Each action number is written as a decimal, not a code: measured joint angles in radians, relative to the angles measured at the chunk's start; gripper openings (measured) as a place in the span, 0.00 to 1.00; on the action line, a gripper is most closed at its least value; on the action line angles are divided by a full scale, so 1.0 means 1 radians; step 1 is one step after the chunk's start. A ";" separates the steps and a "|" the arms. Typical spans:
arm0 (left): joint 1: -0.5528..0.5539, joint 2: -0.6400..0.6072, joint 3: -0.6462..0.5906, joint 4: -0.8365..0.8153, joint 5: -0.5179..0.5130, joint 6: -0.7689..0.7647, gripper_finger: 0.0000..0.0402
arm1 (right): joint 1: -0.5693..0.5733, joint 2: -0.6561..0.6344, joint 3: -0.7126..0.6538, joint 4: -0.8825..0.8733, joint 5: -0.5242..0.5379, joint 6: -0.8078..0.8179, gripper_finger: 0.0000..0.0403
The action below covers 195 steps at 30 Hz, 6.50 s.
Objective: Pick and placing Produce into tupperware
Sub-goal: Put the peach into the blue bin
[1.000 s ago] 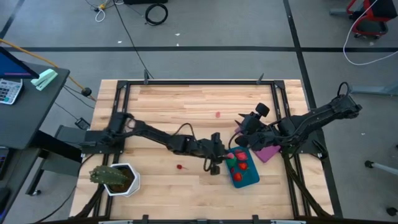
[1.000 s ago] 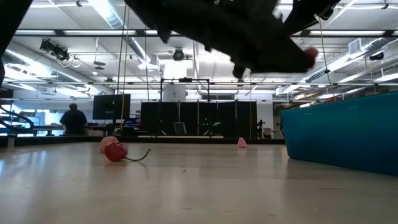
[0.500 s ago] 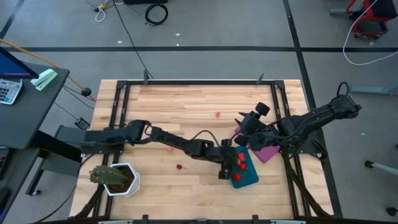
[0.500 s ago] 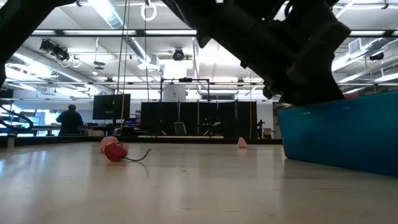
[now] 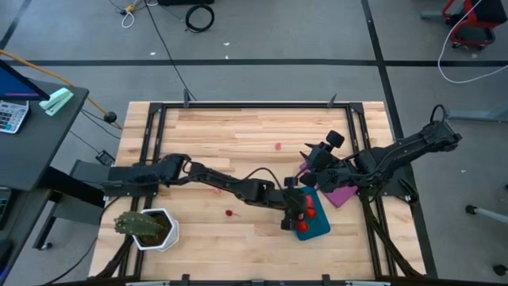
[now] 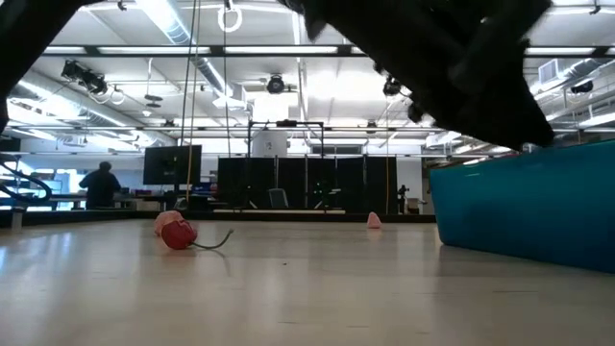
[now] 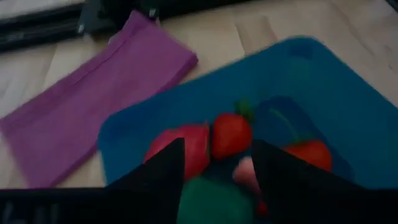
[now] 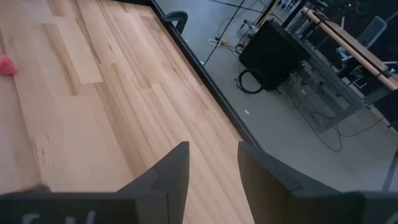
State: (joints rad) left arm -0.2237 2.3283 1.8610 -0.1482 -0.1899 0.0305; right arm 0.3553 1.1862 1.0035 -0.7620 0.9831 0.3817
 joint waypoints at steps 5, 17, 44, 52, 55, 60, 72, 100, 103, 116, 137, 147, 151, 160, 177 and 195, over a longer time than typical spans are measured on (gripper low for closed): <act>0.000 -0.093 0.000 -0.185 -0.006 -0.074 0.47 | 0.000 0.000 0.000 0.000 0.000 0.000 0.36; 0.001 -0.364 0.000 -0.569 -0.292 -0.244 0.36 | 0.000 0.000 0.000 0.000 -0.084 0.067 0.36; 0.020 -0.497 -0.009 -1.419 -0.340 -0.576 0.27 | -0.269 0.005 -0.055 0.099 -0.540 -0.006 0.36; -0.003 -0.600 -0.010 -1.422 -0.390 -0.567 0.27 | -0.324 0.007 -0.202 0.247 -0.617 0.004 0.36; -0.003 -0.682 -0.010 -1.422 -0.391 -0.568 0.27 | -0.329 0.007 -0.258 0.307 -0.641 0.017 0.36; -0.003 -0.830 -0.009 -1.423 -0.393 -0.585 0.27 | -0.328 0.007 -0.358 0.466 -0.679 0.019 0.36; -0.057 -1.155 -0.462 -1.294 -0.413 -0.707 0.27 | -0.326 0.007 -0.411 0.716 -0.682 0.019 0.36; 0.347 -1.347 -1.138 -0.147 -0.194 -0.200 0.27 | -0.517 0.158 -0.410 0.752 -0.682 0.112 0.36; 0.352 -1.347 -1.138 -0.122 -0.194 -0.202 0.27 | -0.546 0.220 -0.410 0.810 -0.682 0.108 0.36; 0.352 -1.347 -1.138 -0.132 -0.194 -0.202 0.27 | -0.624 0.400 -0.266 0.832 -0.729 0.066 0.36; 0.351 -1.347 -1.137 -0.141 -0.194 -0.202 0.27 | -0.641 0.528 -0.157 0.682 -0.667 0.122 0.50; 0.351 -1.347 -1.136 -0.141 -0.194 -0.201 0.27 | -0.641 0.557 -0.157 0.671 -0.660 0.131 0.49; 0.351 -1.347 -1.136 -0.140 -0.194 -0.196 0.27 | -0.640 0.579 -0.158 0.670 -0.662 0.141 0.49; 0.351 -1.347 -1.136 -0.140 -0.194 -0.189 0.27 | -0.640 0.588 -0.158 0.673 -0.662 0.141 0.44; 0.351 -1.347 -1.136 -0.140 -0.194 -0.191 0.27 | -0.641 0.587 -0.158 0.673 -0.683 0.146 0.08; 0.351 -1.347 -1.136 -0.140 -0.194 -0.191 0.27 | -0.640 0.586 -0.158 0.673 -0.676 0.108 0.30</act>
State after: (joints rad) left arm 0.1268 0.9817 0.7249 -0.2886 -0.3840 -0.1604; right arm -0.2852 1.7721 0.8459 -0.0891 0.3069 0.4902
